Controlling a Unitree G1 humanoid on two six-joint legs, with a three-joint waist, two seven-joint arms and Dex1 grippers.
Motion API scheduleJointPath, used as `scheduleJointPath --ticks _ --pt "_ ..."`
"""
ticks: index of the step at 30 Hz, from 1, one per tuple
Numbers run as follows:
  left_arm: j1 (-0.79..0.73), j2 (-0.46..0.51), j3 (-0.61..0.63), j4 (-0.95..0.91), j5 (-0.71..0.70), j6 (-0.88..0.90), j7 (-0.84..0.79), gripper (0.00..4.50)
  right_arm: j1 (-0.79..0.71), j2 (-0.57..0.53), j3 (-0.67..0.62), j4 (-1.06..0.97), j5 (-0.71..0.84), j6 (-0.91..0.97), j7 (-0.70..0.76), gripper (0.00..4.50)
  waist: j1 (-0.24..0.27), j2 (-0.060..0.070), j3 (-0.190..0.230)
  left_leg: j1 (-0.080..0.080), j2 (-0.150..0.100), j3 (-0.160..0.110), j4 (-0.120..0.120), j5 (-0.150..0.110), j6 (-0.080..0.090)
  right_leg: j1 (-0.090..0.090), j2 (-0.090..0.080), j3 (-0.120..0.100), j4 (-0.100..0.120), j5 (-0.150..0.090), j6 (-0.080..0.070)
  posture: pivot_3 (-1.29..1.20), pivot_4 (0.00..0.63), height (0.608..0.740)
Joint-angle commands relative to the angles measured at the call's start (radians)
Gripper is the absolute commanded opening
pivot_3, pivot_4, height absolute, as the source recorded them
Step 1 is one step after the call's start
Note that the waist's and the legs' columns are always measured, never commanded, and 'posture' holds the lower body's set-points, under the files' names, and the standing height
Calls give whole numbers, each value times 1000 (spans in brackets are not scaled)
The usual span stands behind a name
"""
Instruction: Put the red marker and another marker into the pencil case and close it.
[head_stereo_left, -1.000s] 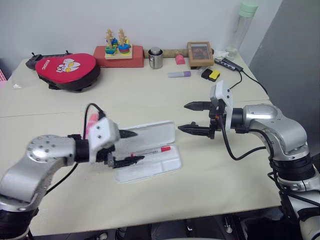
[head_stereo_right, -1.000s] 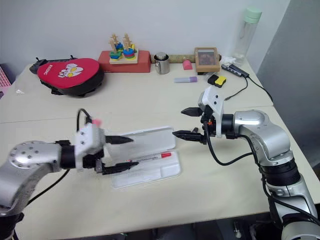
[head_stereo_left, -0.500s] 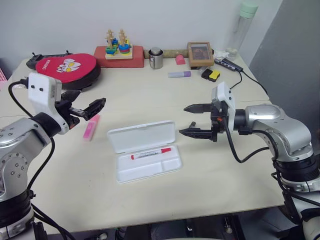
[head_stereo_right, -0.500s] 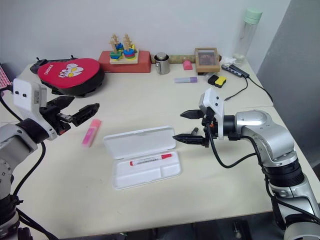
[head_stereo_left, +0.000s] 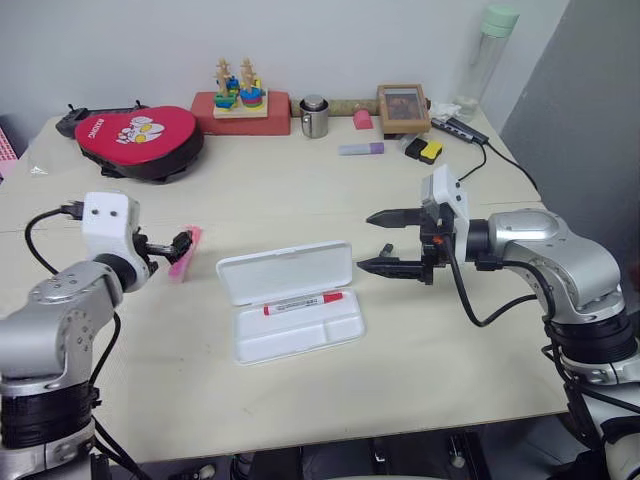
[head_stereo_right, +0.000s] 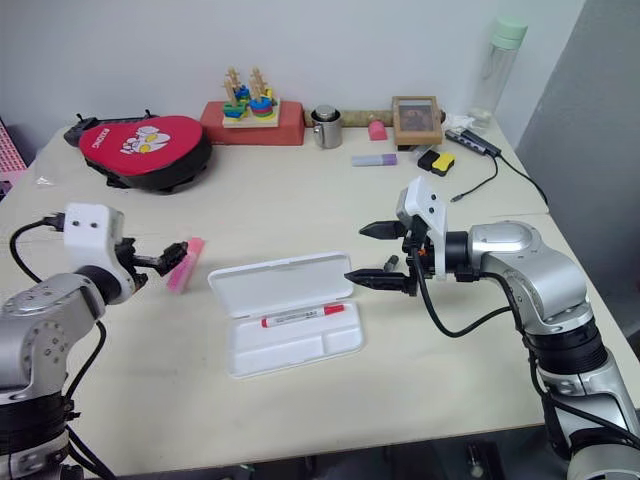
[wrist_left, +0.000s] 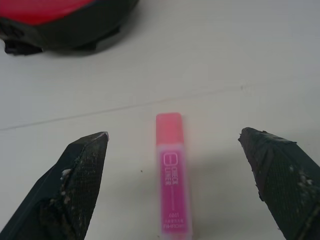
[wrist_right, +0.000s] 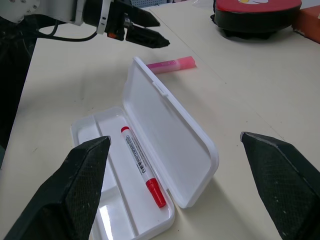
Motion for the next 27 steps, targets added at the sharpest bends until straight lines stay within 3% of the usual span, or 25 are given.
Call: scheduleJointPath --ticks 1,14,15,27 --pt "-51 -13 0 75 39 -58 1 4491 0 -3 -14 -28 9 -14 4 4363 2 0 0 0 0 0 0 0 0 0 0 0 0 1 -2 0 150 740" --pt "-152 -77 -55 353 76 -114 -55 4491 6 -2 -17 -42 13 -2 -7 4363 6 0 0 0 0 0 0 0 0 0 0 0 0 2 -3 0 150 740" --pt "-155 -78 -59 364 79 -116 -60 4138 7 -3 -17 -45 13 -1 -8 4363 7 0 0 0 0 0 0 0 0 0 0 0 0 2 -3 0 150 740" --pt "-150 -81 -54 375 88 -117 -77 1726 14 -3 -20 -59 19 12 -13 4363 7 0 0 0 0 0 0 0 0 0 0 0 0 2 -3 0 150 740"
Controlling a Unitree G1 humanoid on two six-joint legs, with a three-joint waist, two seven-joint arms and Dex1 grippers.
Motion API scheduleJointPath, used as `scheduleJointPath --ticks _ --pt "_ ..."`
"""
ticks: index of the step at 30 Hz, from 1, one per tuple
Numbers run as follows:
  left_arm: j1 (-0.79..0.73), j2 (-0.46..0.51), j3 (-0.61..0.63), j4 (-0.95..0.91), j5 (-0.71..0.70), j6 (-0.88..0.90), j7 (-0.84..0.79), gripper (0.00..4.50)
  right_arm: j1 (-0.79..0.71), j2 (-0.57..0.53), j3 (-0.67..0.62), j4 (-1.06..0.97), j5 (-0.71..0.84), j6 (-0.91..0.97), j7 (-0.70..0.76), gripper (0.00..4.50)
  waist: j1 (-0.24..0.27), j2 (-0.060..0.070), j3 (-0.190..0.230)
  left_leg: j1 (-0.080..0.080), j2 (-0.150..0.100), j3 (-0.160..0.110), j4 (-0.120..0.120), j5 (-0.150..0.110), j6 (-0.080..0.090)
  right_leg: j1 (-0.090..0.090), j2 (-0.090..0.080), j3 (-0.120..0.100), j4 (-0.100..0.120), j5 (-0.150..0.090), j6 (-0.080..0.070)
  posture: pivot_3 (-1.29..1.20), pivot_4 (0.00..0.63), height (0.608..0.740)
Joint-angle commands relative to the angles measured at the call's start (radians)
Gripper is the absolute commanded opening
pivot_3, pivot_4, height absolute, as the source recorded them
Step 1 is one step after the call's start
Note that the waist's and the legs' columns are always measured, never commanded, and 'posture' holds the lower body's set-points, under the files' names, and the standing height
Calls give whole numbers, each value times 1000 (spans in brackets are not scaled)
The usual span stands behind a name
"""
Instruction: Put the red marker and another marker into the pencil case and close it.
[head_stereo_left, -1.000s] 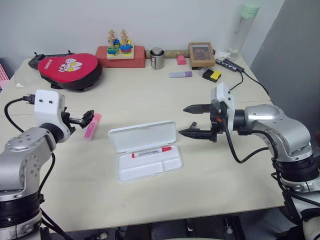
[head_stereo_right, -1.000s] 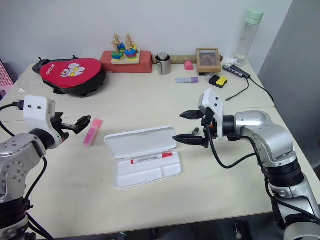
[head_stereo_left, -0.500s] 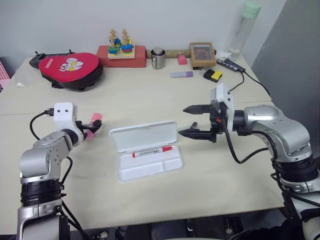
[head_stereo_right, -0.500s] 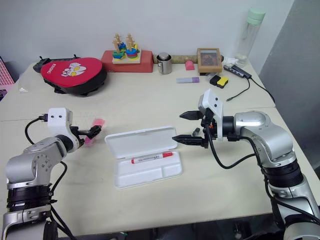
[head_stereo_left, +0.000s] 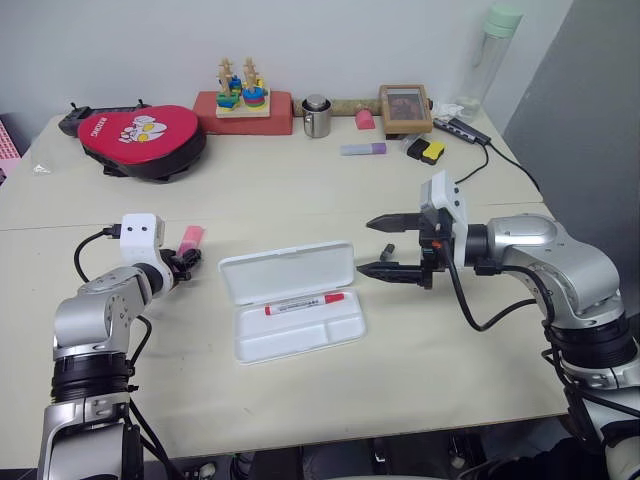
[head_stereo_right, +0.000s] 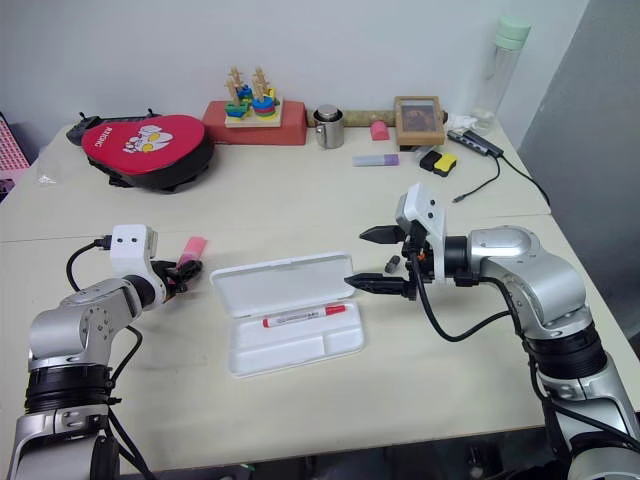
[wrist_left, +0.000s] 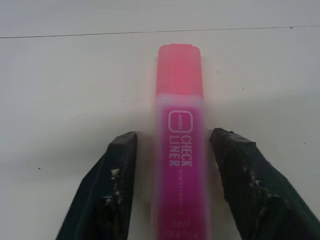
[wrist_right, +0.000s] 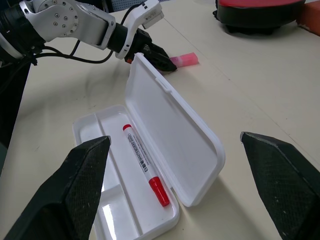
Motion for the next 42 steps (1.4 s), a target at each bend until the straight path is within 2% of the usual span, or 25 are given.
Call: scheduleJointPath --ticks 1,3,8,12,23,27,31,32,37,42 --pt "-7 6 16 -21 8 -10 -5 1566 -5 -4 -21 -41 19 2 -4 4363 0 0 0 0 0 0 0 0 0 0 0 0 0 0 0 0 150 740" --pt "-6 4 21 -24 4 -4 -3 1188 -4 -4 -20 -43 18 2 -3 4363 0 0 0 0 0 0 0 0 0 0 0 0 0 0 0 0 150 740" --pt "-1 6 26 -45 12 -6 15 1188 -4 2 -18 -42 18 2 -5 4363 0 0 0 0 0 0 0 0 0 0 0 0 0 0 0 0 150 740" --pt "-1 34 20 -117 65 -104 33 1188 1 3 -18 -46 20 4 -4 4363 1 0 0 0 0 0 0 0 0 0 0 0 0 0 0 0 150 740" --pt "35 163 -1 -371 75 -145 -108 1188 5 -2 -19 -39 15 -6 3 4363 0 0 0 0 0 0 0 0 0 0 0 0 0 0 1 0 150 740" --pt "-16 199 3 -529 -2 -143 -209 1188 6 -5 -18 -39 16 -3 6 4363 2 0 0 -1 0 0 0 0 0 0 0 0 -1 -1 1 0 150 740" --pt "-31 227 -1 -604 -58 -131 -292 1188 4 -8 -16 -32 9 -12 12 4363 6 0 0 -1 0 0 0 0 0 0 0 0 -1 -1 2 0 150 740" --pt "-23 240 -6 -615 -54 -138 -307 1188 4 -9 -15 -31 8 -12 14 4363 6 0 0 -1 0 1 0 0 0 0 0 0 -1 -1 2 0 150 740" --pt "38 297 7 -765 -220 -107 -484 1188 2 -14 -12 -28 2 -15 18 4363 0 0 0 -1 0 1 0 0 0 0 0 1 -1 -3 4 0 150 740" --pt "164 353 -33 -803 -248 -135 -616 1188 -1 -14 -9 -18 -2 -20 19 4363 -2 0 0 0 0 2 0 0 0 0 0 1 -1 -3 4 0 150 740"
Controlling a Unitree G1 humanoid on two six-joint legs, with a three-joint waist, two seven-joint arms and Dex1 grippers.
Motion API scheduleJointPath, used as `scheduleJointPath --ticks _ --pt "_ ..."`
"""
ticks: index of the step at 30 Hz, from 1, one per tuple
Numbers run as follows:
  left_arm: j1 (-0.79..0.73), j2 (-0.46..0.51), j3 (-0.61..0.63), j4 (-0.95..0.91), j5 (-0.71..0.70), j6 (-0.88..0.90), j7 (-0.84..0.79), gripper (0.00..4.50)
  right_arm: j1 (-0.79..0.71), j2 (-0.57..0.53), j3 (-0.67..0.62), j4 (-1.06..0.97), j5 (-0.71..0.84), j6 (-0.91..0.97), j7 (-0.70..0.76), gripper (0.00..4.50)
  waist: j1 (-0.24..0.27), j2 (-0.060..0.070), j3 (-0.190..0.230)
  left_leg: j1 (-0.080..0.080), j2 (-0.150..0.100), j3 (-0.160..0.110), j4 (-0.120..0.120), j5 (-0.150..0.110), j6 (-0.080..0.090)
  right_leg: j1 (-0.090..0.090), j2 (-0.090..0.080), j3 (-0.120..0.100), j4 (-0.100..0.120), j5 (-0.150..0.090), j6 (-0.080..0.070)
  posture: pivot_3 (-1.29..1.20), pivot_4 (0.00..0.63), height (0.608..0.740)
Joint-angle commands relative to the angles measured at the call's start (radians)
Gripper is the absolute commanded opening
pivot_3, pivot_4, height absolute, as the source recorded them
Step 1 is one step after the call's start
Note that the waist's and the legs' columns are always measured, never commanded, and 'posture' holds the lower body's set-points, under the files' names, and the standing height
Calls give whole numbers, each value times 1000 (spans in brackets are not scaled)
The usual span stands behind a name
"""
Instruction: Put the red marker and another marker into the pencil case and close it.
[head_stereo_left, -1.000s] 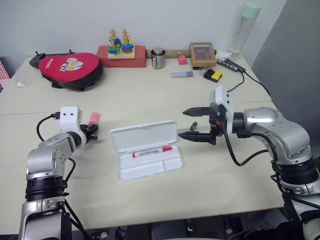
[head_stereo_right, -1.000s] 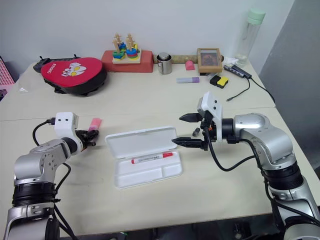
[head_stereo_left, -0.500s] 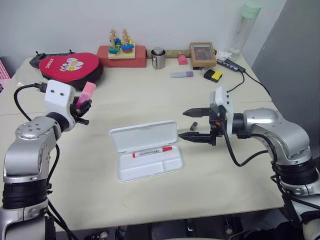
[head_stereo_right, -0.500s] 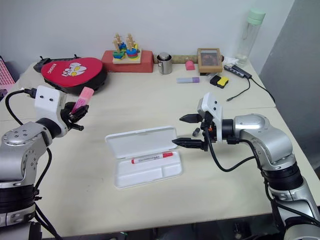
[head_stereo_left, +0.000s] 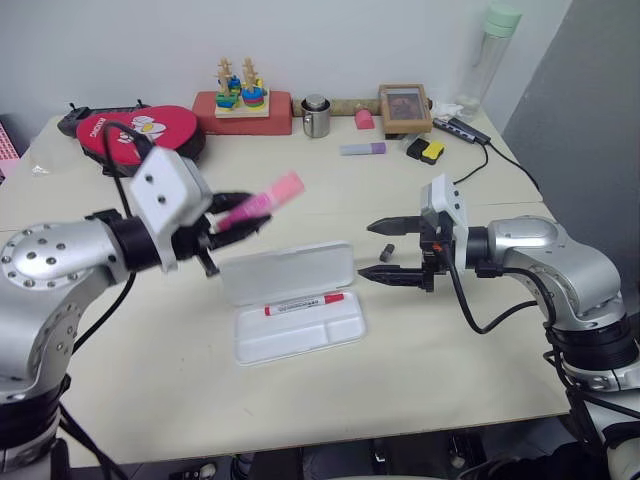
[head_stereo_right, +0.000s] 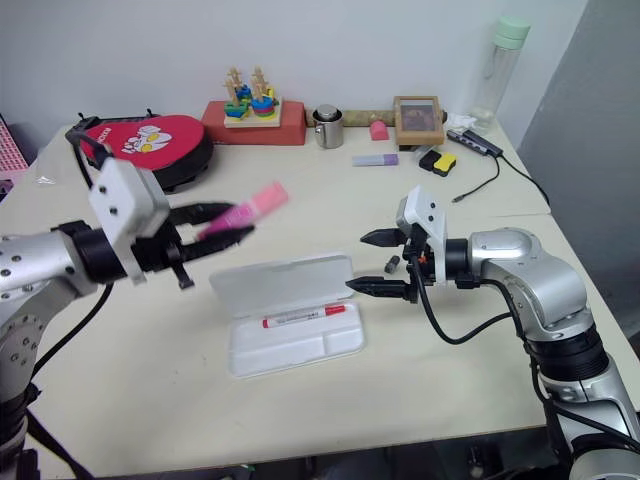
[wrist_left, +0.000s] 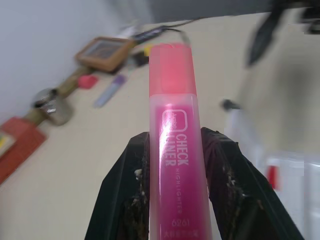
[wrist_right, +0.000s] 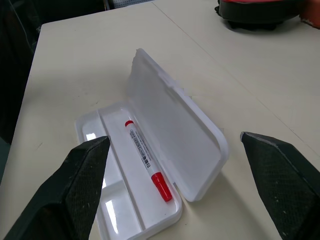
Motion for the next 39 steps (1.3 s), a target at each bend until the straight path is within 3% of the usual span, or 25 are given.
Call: scheduleJointPath --ticks 1,7,14,20,28,39 --pt "58 32 -16 -34 -27 -26 -80 1188 -10 -8 -10 -13 -1 -25 9 4363 0 0 0 0 0 0 0 0 0 0 0 0 0 0 0 0 150 740" --pt "142 72 -45 -18 19 -98 -164 1188 -7 -11 -9 0 -6 -39 11 4363 1 0 0 0 0 0 1 0 0 0 0 0 0 0 0 0 150 740" --pt "236 40 -85 53 52 -183 -210 1188 1 -14 -5 -2 -15 -52 16 4363 1 0 0 0 0 0 0 0 0 0 0 0 -1 0 0 0 150 740" --pt "249 28 -138 75 72 -207 -226 1188 -5 -7 2 0 -22 -54 15 4363 3 0 0 0 0 0 0 0 0 0 0 0 0 0 0 0 150 740" --pt "224 -9 -303 132 171 -274 -253 1188 -2 -3 3 4 -25 -57 14 4363 5 1 0 0 0 1 0 0 0 0 0 0 0 0 0 0 150 740" --pt "218 6 -336 202 269 -357 -285 1188 9 -8 -3 -12 -21 -49 7 4363 6 1 0 0 0 1 0 0 0 0 0 1 0 0 0 0 150 740"
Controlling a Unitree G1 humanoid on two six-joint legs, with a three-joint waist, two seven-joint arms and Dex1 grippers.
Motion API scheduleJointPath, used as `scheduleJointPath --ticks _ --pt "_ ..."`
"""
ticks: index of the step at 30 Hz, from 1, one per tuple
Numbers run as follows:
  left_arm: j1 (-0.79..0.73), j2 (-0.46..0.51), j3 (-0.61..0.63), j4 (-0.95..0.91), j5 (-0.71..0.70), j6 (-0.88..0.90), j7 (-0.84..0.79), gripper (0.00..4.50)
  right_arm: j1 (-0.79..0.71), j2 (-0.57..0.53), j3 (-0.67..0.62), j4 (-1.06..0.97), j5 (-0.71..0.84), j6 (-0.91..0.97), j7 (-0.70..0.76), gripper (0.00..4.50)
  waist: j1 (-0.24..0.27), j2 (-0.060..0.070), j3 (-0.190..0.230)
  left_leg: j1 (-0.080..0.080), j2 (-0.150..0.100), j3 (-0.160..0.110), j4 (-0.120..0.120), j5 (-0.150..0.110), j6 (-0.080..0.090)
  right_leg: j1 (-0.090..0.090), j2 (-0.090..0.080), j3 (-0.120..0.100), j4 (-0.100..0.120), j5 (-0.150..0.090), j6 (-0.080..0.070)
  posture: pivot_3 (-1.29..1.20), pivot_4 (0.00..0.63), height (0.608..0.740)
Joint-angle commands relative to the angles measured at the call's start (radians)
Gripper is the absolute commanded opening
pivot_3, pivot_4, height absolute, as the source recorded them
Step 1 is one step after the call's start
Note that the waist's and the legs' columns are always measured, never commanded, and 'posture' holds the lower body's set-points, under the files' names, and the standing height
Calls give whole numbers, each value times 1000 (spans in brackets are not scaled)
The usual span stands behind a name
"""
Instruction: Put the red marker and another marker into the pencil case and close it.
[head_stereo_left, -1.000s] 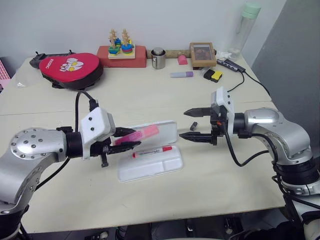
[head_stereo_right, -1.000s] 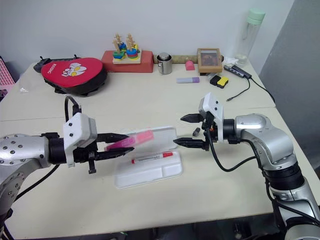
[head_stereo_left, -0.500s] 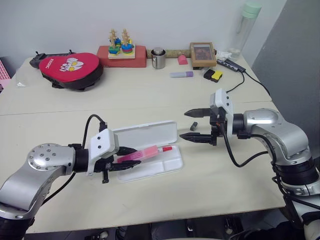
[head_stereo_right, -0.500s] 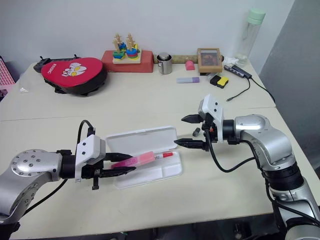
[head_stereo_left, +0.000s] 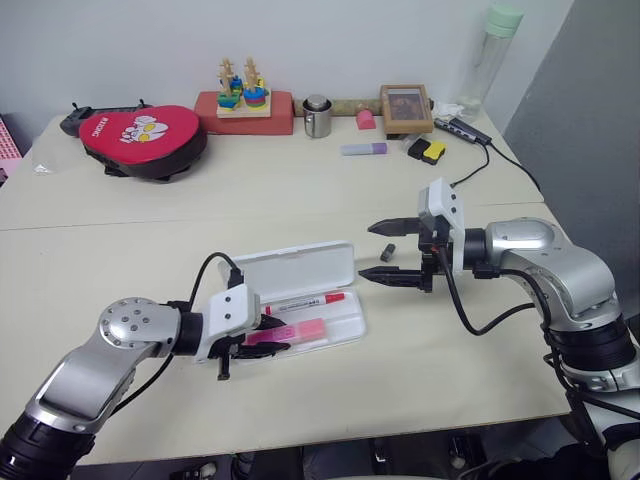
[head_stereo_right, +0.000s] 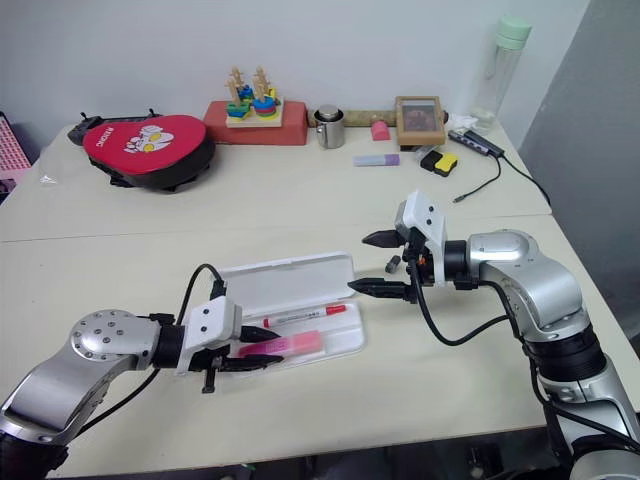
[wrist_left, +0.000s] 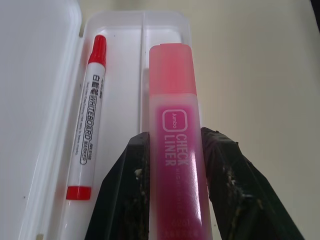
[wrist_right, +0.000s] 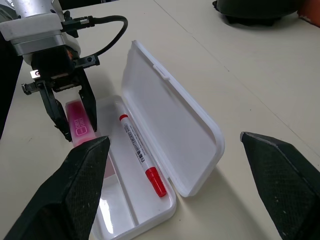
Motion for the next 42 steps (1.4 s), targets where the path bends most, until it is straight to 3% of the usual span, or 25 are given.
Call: scheduleJointPath --ticks 1,10,12,21,25,35,42 --pt "-2 11 1 -3 22 -38 -14 1188 1 -8 -22 -32 15 -9 5 4363 0 0 0 0 0 0 0 0 0 0 0 0 0 0 0 0 150 740" --pt "20 18 13 -12 17 -22 -30 1188 -3 -6 -20 -33 16 -4 6 4363 0 0 0 0 0 0 0 0 0 0 0 0 0 0 0 0 150 740" --pt "17 15 22 -12 13 -20 -27 1889 -4 -7 -19 -33 17 -3 7 4363 0 0 0 0 0 0 0 0 0 0 0 0 0 0 0 0 150 740" --pt "-20 -11 23 -5 35 -38 17 3715 -4 -9 -20 -36 19 3 7 4363 1 0 0 0 0 0 0 0 0 0 0 0 0 0 0 0 150 740" --pt "-43 -24 84 -51 -68 57 27 4431 -4 -13 -19 -34 14 5 4 4363 2 0 0 0 0 0 0 0 0 0 0 0 0 0 0 0 150 740" --pt "-49 62 319 -188 -336 318 26 4431 -44 -6 29 143 -168 -66 -94 4363 -2 0 0 0 0 0 0 0 0 0 0 0 1 0 0 0 150 740" --pt "25 97 466 -252 -381 383 74 4431 -52 60 26 261 -210 -68 -143 4363 -8 0 0 0 0 0 0 0 0 0 0 0 0 0 0 0 150 740"
